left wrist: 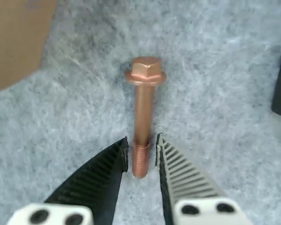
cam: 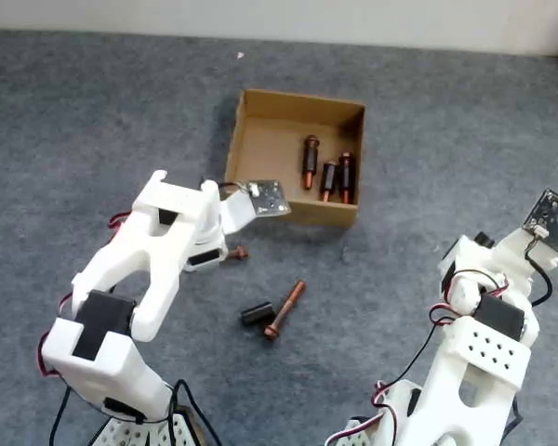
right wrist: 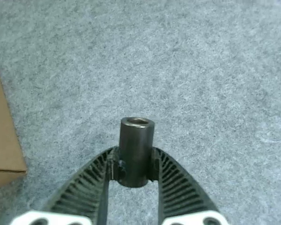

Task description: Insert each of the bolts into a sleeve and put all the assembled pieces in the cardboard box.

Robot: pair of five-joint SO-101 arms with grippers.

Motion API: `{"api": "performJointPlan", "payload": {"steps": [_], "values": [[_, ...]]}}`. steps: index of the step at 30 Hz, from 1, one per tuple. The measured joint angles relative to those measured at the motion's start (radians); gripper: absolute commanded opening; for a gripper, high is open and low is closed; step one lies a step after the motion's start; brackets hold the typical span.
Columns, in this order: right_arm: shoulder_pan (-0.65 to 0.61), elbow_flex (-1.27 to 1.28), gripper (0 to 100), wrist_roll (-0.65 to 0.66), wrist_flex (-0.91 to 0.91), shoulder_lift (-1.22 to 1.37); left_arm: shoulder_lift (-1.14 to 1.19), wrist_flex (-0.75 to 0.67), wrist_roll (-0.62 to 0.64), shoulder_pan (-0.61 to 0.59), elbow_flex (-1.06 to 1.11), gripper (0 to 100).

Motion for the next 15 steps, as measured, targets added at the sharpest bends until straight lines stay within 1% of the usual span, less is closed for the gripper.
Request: {"api": "performJointPlan", "payload": {"steps": [4, 11, 15], "values": [[0.0, 0.0, 0.5, 0.0, 0.0, 0.0, 0.0, -0.015, 0.055, 0.048, 0.0, 16], [0.0, 0.0, 0.5, 0.0, 0.0, 0.0, 0.0, -0.112, 0.12, 0.084, 0.0, 16], [0.0, 0.0, 0.5, 0.0, 0.0, 0.0, 0.037, -0.144, 0.137, 0.097, 0.0, 11]]}}
